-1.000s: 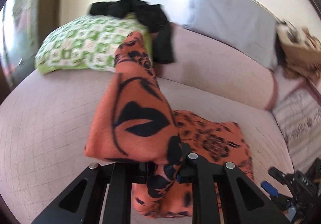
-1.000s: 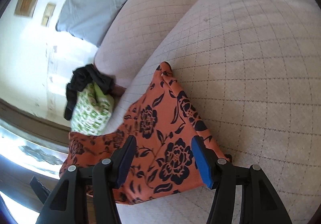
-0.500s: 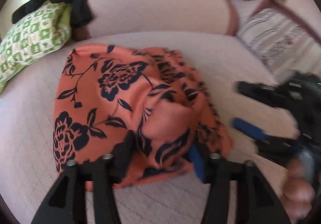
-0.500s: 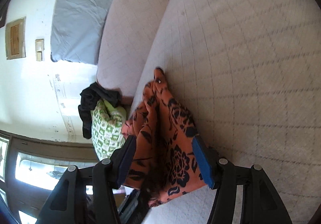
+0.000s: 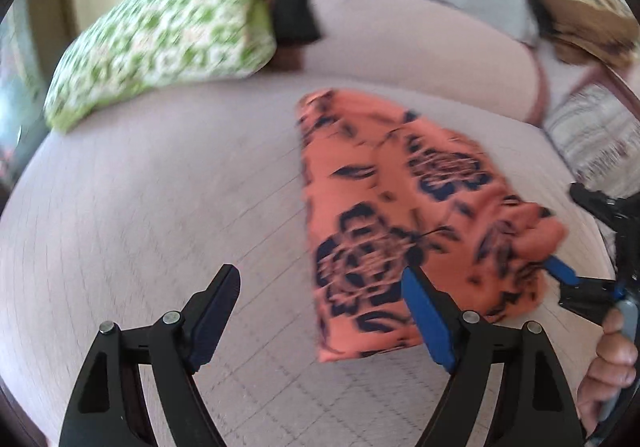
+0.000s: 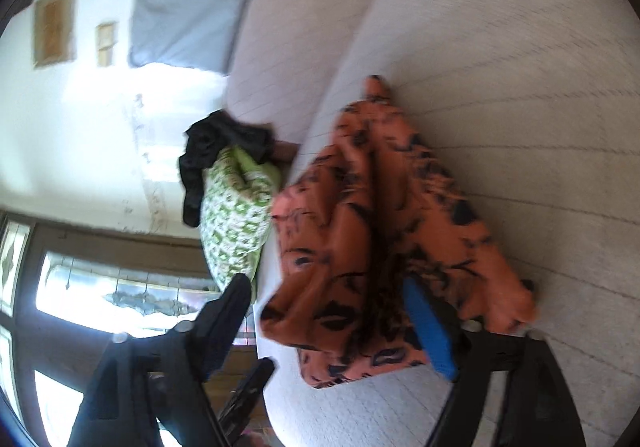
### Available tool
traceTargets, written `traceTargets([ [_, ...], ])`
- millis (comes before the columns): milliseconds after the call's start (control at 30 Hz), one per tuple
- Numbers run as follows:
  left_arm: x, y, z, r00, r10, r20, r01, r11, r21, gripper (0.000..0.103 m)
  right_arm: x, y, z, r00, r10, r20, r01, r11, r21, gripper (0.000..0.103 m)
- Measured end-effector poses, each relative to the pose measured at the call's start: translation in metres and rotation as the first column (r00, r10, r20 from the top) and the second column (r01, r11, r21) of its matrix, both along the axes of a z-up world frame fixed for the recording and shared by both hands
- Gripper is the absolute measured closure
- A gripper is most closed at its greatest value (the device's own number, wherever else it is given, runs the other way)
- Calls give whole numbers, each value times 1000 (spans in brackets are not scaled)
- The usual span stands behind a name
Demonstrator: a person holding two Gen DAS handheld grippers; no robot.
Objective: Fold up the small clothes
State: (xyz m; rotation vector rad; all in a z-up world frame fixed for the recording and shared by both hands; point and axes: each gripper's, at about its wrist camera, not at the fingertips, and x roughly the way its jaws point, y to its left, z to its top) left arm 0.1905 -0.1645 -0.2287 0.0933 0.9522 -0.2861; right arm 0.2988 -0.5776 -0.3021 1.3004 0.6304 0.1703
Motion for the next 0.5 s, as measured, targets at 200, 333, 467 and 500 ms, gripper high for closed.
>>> traceTargets([
  [200, 0, -6, -23, 997, 27, -66, -21, 996, 82, 20, 29, 28, -1, 996, 34, -86, -46, 989, -141, 21],
  [333, -1, -13, -28, 998, 27, -64, -20, 993, 114, 20, 36, 37, -1, 989, 16, -149, -60, 953, -297, 74],
  [467, 0, -19, -20, 997, 24, -70, -16, 994, 111, 20, 26, 26, 5, 991, 8, -132, -49, 951, -305, 82],
  [500, -3, -21, -16, 998, 12, -59, -6, 995, 103, 20, 17, 20, 17, 996, -21, -84, -9, 941, -340, 85],
])
